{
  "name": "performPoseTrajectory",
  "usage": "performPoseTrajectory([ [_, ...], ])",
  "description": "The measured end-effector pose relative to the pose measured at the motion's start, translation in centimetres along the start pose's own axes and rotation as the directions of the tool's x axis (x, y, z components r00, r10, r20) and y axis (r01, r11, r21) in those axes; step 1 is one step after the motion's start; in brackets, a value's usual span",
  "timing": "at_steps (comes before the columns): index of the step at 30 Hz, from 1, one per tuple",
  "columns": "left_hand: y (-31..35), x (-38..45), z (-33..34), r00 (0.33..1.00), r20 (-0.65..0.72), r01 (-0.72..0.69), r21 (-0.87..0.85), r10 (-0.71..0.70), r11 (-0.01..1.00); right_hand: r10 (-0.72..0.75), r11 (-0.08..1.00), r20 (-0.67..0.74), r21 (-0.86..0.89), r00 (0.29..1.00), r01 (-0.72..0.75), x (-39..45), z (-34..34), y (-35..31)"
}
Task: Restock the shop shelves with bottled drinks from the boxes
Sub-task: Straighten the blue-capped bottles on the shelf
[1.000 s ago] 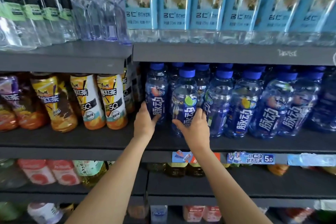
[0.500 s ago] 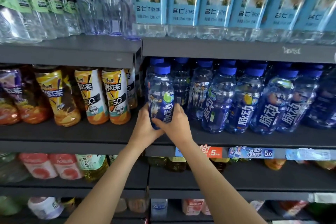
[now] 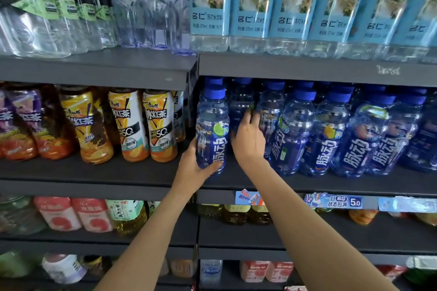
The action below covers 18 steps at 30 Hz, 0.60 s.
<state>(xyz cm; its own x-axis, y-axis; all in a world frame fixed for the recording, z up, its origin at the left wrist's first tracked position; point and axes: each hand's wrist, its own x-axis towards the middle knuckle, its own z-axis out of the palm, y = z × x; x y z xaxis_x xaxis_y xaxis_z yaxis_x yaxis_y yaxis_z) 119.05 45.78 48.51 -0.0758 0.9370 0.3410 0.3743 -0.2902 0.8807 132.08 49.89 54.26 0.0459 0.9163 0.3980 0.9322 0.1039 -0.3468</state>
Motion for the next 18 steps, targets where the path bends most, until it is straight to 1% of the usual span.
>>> performPoseTrajectory([
  [3, -0.3, 0.0, -0.3, 1.0, 0.008, -0.022, 0.048, 0.021, 0.999, 0.057, 0.997, 0.081, -0.047, 0.995, -0.053, 1.5, 0.3, -0.4],
  [6, -0.6, -0.1, -0.2, 1.0, 0.013, 0.012, 0.044, -0.013, 0.999, 0.078, 0.996, 0.17, 0.018, 0.982, -0.082, 2.8, -0.5, 0.2],
  [7, -0.6, -0.1, -0.1, 0.999, 0.013, 0.034, 0.031, -0.035, 0.999, 0.06, 0.997, 0.159, 0.045, 0.985, -0.068, 2.7, -0.6, 0.4],
  [10, -0.8, 0.0, 0.0, 0.999, 0.017, 0.05, 0.014, -0.051, 0.999, -0.061, 0.991, 0.019, 0.121, 0.998, 0.058, 1.5, 0.2, 0.8],
  [11, -0.7, 0.1, 0.0, 0.999, 0.019, 0.045, 0.011, -0.045, 0.999, -0.099, 0.987, 0.022, 0.128, 0.995, 0.095, 1.2, 0.7, 0.7],
  [12, -0.7, 0.2, 0.0, 0.999, 0.02, 0.043, 0.009, -0.043, 0.999, -0.107, 0.986, 0.058, 0.133, 0.993, 0.099, 1.0, 1.2, 0.7],
  [16, -0.8, 0.1, 0.0, 0.999, 0.021, 0.037, -0.006, -0.037, 0.999, 0.028, 0.983, 0.255, 0.17, 0.967, -0.073, 1.8, 1.8, 1.3],
  [18, -0.8, 0.0, 0.0, 0.999, 0.015, 0.043, -0.004, -0.043, 0.999, 0.049, 0.976, 0.27, 0.193, 0.962, -0.104, 2.0, 1.6, 1.7],
])
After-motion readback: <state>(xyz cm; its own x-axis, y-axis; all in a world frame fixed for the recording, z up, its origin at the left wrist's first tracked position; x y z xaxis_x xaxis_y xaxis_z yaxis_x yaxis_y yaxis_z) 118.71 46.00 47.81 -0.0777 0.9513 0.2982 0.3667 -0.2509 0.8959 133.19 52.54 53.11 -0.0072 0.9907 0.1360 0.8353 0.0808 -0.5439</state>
